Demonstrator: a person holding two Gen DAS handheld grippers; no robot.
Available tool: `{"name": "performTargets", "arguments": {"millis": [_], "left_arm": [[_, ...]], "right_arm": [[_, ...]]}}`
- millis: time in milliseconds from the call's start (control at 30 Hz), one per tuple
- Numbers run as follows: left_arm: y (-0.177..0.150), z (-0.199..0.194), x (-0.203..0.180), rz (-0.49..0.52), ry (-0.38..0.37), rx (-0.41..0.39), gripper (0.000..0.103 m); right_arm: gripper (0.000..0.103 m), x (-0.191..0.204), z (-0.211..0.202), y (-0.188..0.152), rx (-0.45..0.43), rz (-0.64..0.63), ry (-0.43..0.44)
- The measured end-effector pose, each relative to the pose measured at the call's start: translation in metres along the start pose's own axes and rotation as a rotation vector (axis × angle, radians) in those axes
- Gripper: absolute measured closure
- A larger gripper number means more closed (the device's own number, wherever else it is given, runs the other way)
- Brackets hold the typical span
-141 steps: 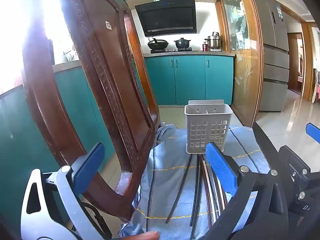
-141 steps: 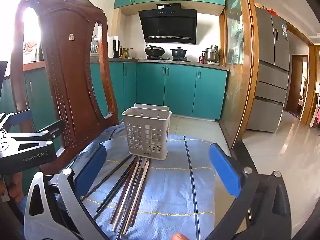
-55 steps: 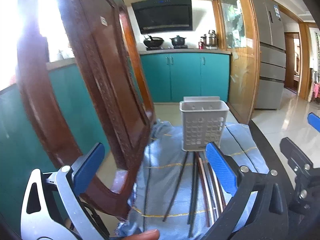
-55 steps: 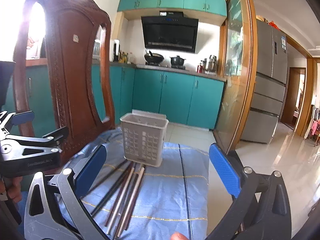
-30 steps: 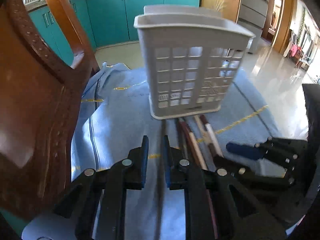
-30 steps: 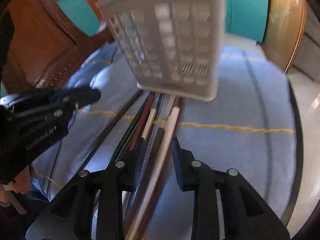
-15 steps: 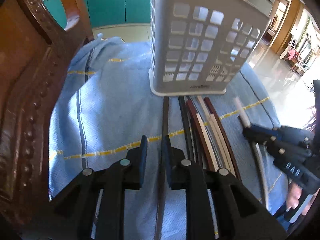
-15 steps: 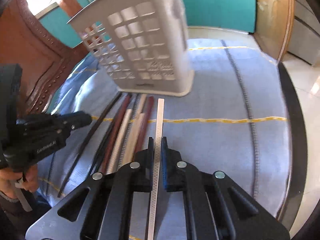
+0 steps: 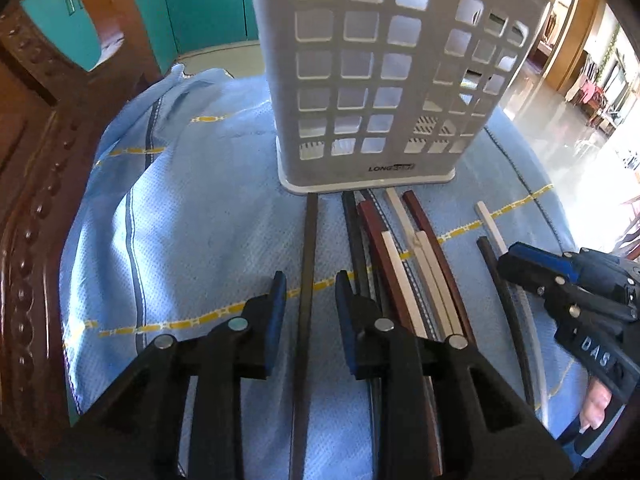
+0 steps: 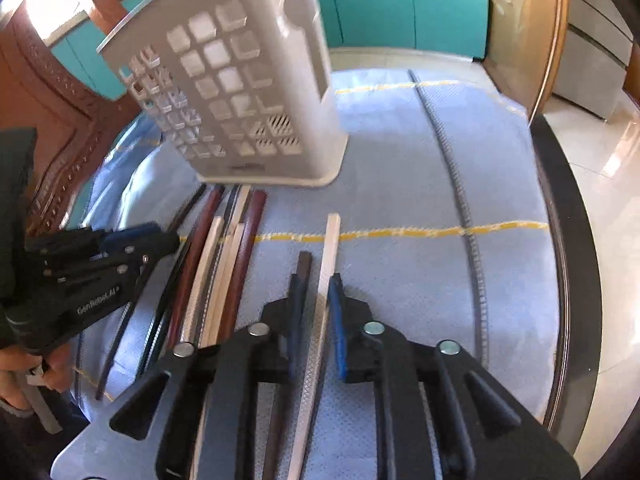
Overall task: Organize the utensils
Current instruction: 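Grasp a black chopstick with the left tool while the right tool grasps a light chopstick, then lift both chopsticks over the white caddy and drop them in, opening both tools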
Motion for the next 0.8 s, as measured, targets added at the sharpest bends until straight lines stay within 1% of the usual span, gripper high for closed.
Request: {"name": "performTargets", "arguments": {"millis": [67,133,167,200,367,467,533,567,600,633,667,733,767,800], "left_arm": [[0.002,0.003,-0.002,0.005,0.006,0.003,0.076],[0.004,0.006,-0.005,0.005,0.005,0.003,0.076],[0.005,0.006,-0.005,0.003,0.003,0.003,0.076],[0.006,0.007,-0.005,0.002,0.004,0.002,0.075],[0.014,0.012,0.002,-0.005,0.019,-0.007,0.074],[0.023,0.017,0.001,0.006,0.046,-0.016,0.073],[0.028,0.019,-0.003,0.019,0.065,-0.017,0.073],[0.029,0.02,-0.004,0.02,0.065,-0.018,0.077],[0.03,0.021,-0.007,0.02,0.052,-0.019,0.088],[0.031,0.022,-0.01,0.02,0.033,-0.019,0.092],[0.031,0.023,-0.013,0.026,0.04,-0.02,0.095],[0.031,0.023,-0.014,0.03,0.059,-0.029,0.096],[0.031,0.019,-0.013,0.021,0.053,-0.043,0.096],[0.033,0.011,-0.014,0.015,0.04,-0.076,0.096]], "right_arm": [[0.083,-0.002,0.0,0.002,-0.003,0.003,-0.014],[0.082,-0.012,0.003,0.004,0.011,0.076,0.022],[0.082,-0.014,0.003,0.004,0.014,0.09,0.034],[0.082,-0.015,0.003,0.005,0.014,0.083,0.029],[0.082,-0.004,0.002,0.003,-0.005,-0.015,-0.072],[0.081,0.005,0.003,0.003,-0.016,-0.065,-0.127],[0.081,0.009,0.005,0.004,-0.019,-0.081,-0.147],[0.081,0.01,0.005,0.003,-0.021,-0.087,-0.149],[0.083,0.01,0.005,0.004,-0.023,-0.092,-0.144],[0.089,0.01,0.005,0.004,-0.024,-0.09,-0.133],[0.095,0.01,0.006,0.005,-0.019,-0.073,-0.092],[0.096,0.007,0.004,0.004,-0.006,0.008,0.056],[0.096,0.005,0.002,0.005,-0.019,0.019,0.076],[0.096,0.004,-0.005,0.007,-0.05,0.016,0.071]]}}
Point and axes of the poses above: each gripper's, at about its wrist camera, not at the fingertips, and z roughly the way its jaws point, x to its left, y to its top, the point moved 4 cm from there along z, roughly the way its jaws point, and after that the axes turned 8 degrees about -y, right-handed, at the moved point
